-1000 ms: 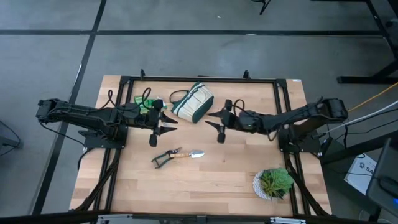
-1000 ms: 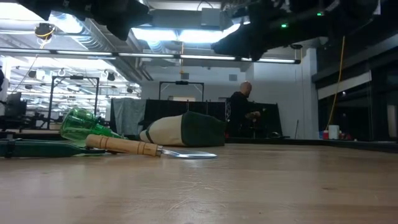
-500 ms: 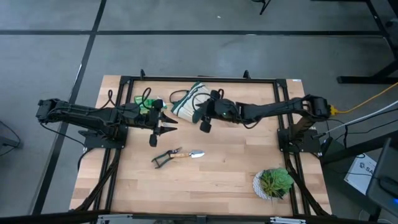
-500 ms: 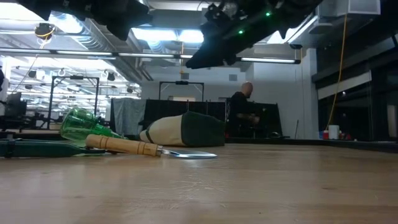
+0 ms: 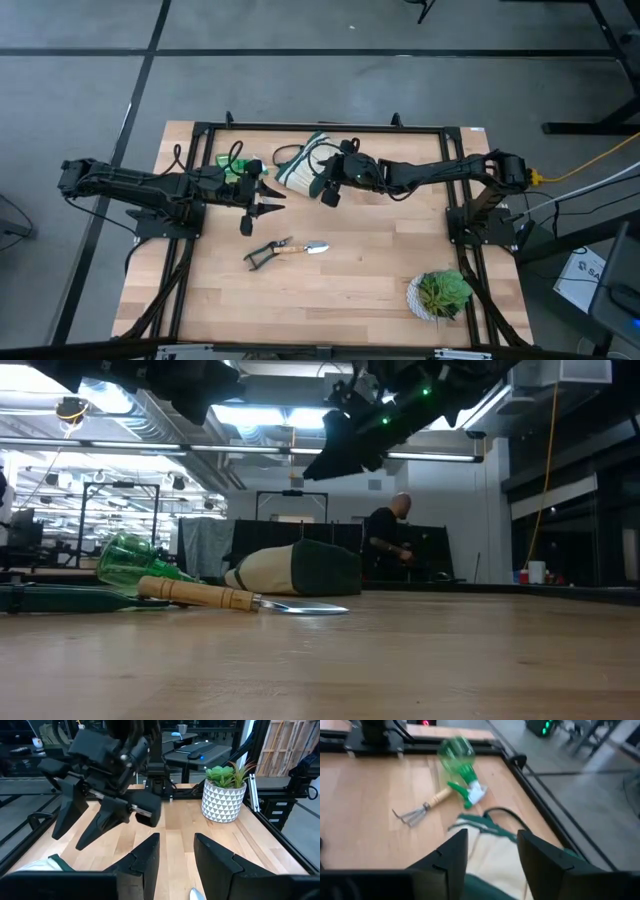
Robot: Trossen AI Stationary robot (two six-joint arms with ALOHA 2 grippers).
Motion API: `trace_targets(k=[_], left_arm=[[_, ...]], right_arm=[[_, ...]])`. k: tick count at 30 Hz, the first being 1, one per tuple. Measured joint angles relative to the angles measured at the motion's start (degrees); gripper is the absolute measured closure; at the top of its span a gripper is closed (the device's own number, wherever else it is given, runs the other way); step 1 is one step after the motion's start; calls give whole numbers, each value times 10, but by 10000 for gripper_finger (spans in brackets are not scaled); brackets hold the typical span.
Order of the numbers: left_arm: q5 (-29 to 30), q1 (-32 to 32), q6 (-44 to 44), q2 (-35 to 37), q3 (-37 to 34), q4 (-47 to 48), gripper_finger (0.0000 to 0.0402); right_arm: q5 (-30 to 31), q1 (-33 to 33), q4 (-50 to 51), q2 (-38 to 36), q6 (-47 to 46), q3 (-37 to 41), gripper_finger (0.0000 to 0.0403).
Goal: Pick & Place Garden tools in Gardening bag
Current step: Prepare the gardening bag
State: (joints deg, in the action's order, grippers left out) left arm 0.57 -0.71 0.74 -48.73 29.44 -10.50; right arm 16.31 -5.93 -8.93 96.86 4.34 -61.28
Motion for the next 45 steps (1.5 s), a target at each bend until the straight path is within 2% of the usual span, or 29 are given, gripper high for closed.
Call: trace_targets(k=[3, 6, 8, 10, 14, 21, 30, 40, 43, 45], left_arm=[[0, 0, 0, 0, 0, 0, 284], [0, 0, 0, 0, 0, 0, 285], [0, 0, 0, 0, 0, -1, 286], [0, 0, 0, 0, 0, -6, 285], [0, 0, 0, 0, 0, -6, 284], [0, 0, 0, 0, 0, 0, 285], [0, 0, 0, 0, 0, 0, 286], [0, 0, 0, 0, 0, 0, 285], [0, 0, 0, 0, 0, 0, 286], [0, 0, 0, 0, 0, 0, 284]], right_arm=[[-12, -9, 9, 6, -12, 0, 194], [-58, -17, 12, 24, -13, 0, 166], [-89, -19, 7, 41, -7, 0, 154], [-95, -19, 9, 61, -6, 0, 149], [-95, -19, 13, 87, 19, 0, 152], [-95, -19, 12, 91, 107, -3, 158], [-95, -21, -4, 91, 122, -12, 158], [-90, -23, -4, 144, 117, -12, 160], [-90, -22, -2, 146, 116, -12, 179], [-88, -19, 0, 146, 116, -12, 208]])
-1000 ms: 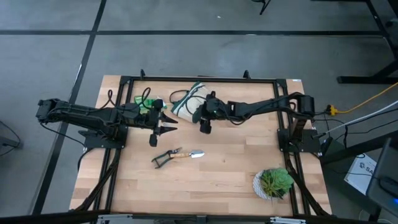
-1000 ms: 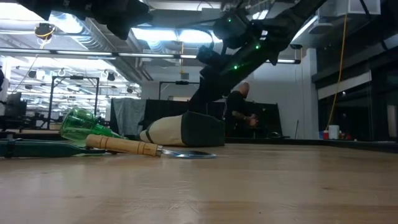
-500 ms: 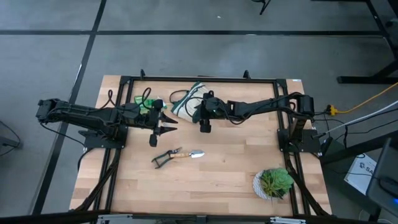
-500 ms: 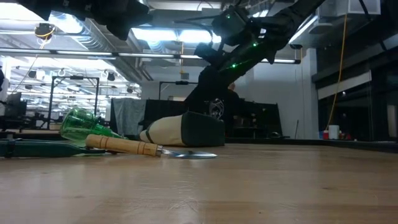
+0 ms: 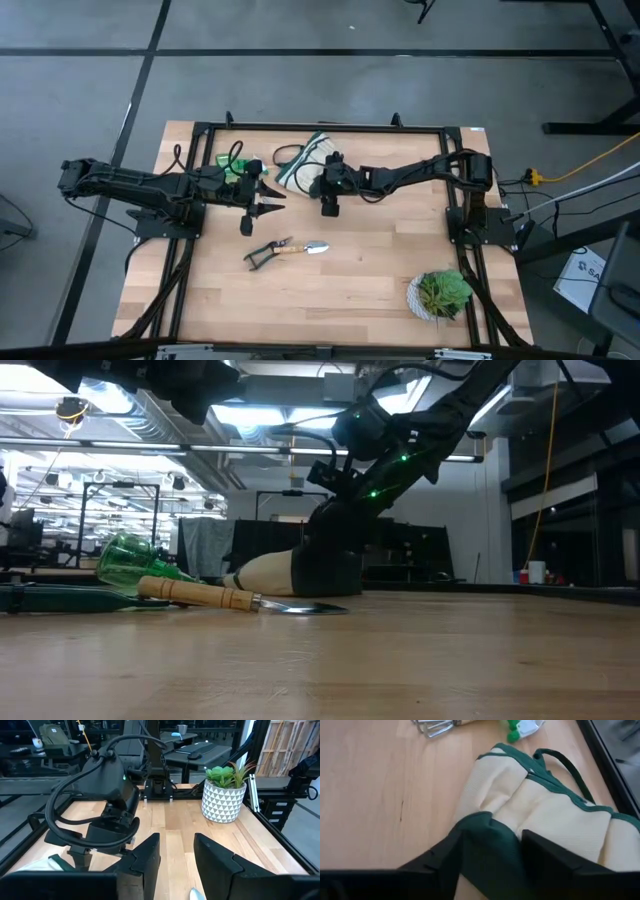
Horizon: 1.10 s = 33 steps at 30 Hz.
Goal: Pick & Place Garden tools in Gardening bag
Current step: Prepare the gardening bag
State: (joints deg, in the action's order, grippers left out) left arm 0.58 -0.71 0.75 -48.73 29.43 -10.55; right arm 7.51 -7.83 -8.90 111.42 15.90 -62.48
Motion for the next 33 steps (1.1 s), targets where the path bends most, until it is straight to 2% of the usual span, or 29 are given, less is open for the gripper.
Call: trace_targets(k=[7, 10, 12, 15, 19, 26, 30, 33], left_arm=[[0, 0, 5, 0, 0, -1, 286], [-3, 0, 63, 0, 0, -23, 285], [-7, 0, 103, 0, 0, -34, 284], [9, 0, 108, 0, 0, -53, 284], [59, 11, 141, -9, 1, -41, 285], [44, 47, 189, -89, 1, -7, 271], [29, 60, 133, -160, 8, 3, 251], [40, 65, 82, -224, 43, 27, 235]], right_arm=[[0, 9, 12, -2, 0, 0, 349], [8, 10, 61, -21, -16, 0, 389], [23, 10, 103, -35, -23, 0, 393], [51, 12, 139, -54, -28, 3, 394], [70, 27, 139, -85, -7, 34, 396], [60, 53, 105, -160, 28, 121, 397], [22, 61, 82, -198, 20, 166, 397], [-4, 67, 79, -212, 17, 192, 398]])
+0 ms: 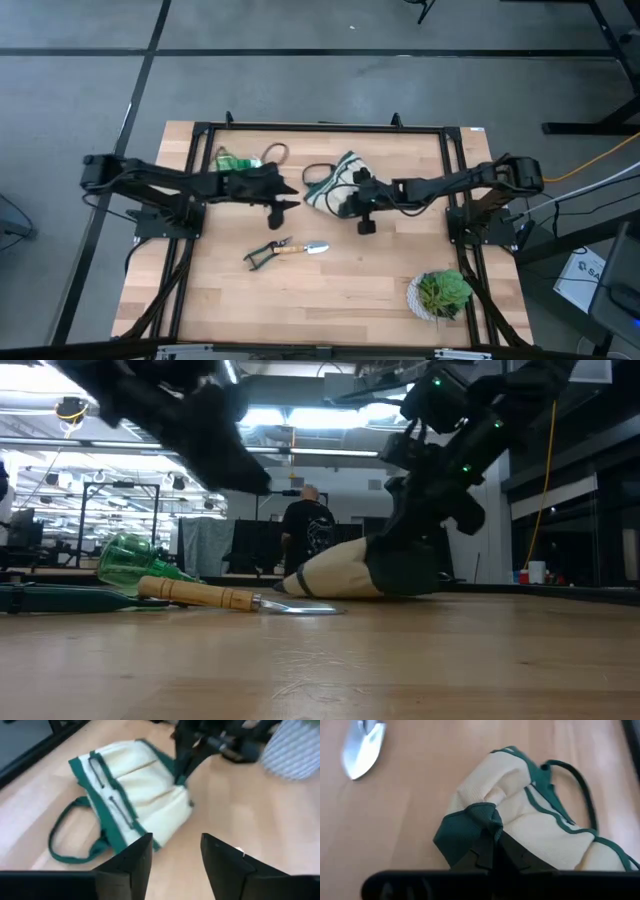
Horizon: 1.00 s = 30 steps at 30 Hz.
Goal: Pick & Place Garden tools in Gardening bag
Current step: Prepare the gardening bag
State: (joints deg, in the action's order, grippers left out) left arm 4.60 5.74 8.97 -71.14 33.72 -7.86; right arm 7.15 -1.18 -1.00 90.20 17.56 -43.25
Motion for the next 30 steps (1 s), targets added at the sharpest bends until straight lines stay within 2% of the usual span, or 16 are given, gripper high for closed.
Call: trace_targets(k=[3, 9, 13, 17, 21, 24, 30], left_arm=[[-12, 13, -30, -69, 45, 34, 224], [-136, 41, -69, -172, 113, 44, 217], [-134, 67, -80, -204, 132, 26, 216], [-161, 110, -33, -230, 136, -9, 217], [-274, 148, 40, -275, 135, -63, 217], [-328, 159, 99, -317, 135, -98, 217], [-359, 167, 172, -378, 135, -133, 217]], right_arm=[[-10, 8, -8, -3, 0, 9, 398], [25, 37, -21, -3, 34, 9, 398], [32, 52, -27, -3, 59, 9, 398], [32, 61, -28, -3, 81, 9, 398], [32, 65, -29, -3, 100, 9, 399], [32, 65, -30, -3, 104, 9, 399], [32, 65, -30, -3, 119, 9, 399]])
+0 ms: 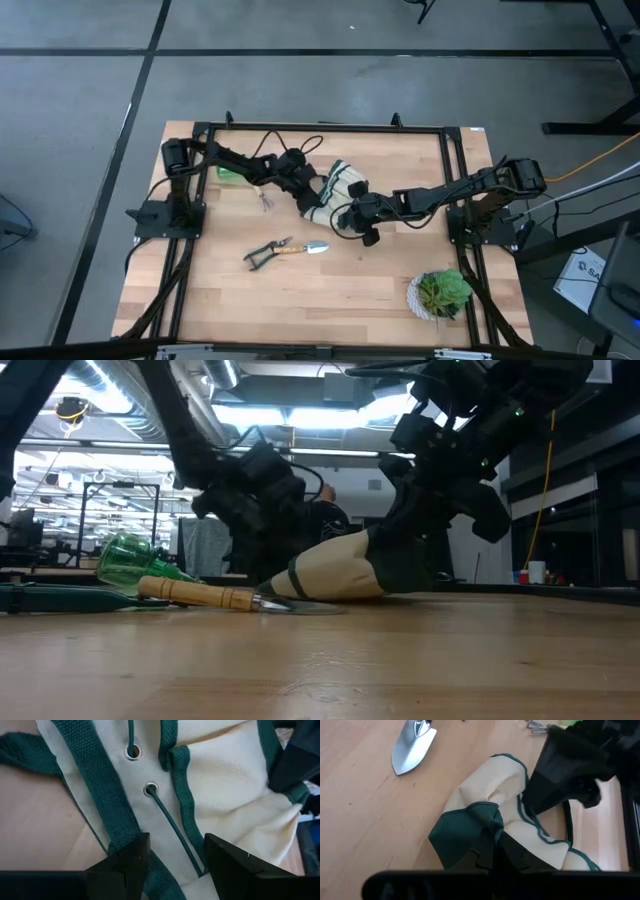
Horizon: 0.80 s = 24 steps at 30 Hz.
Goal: Pick & Place Garden tools in Gardening bag
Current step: Prepare the gardening bag
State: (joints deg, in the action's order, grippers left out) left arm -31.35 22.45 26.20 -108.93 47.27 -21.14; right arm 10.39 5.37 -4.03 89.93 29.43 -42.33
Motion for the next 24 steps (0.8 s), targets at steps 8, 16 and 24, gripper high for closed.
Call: trace_targets(k=[8, 16, 24], left_arm=[[-81, -3, 67, -32, 0, -127, 217], [-84, -10, 70, -33, -1, -160, 220], [-102, -10, 64, -32, -1, -195, 324]], right_arm=[[-1, 0, -7, 0, 24, 0, 398], [-1, 0, -32, 0, 45, 0, 398], [-8, 0, -33, 0, 44, 0, 398]])
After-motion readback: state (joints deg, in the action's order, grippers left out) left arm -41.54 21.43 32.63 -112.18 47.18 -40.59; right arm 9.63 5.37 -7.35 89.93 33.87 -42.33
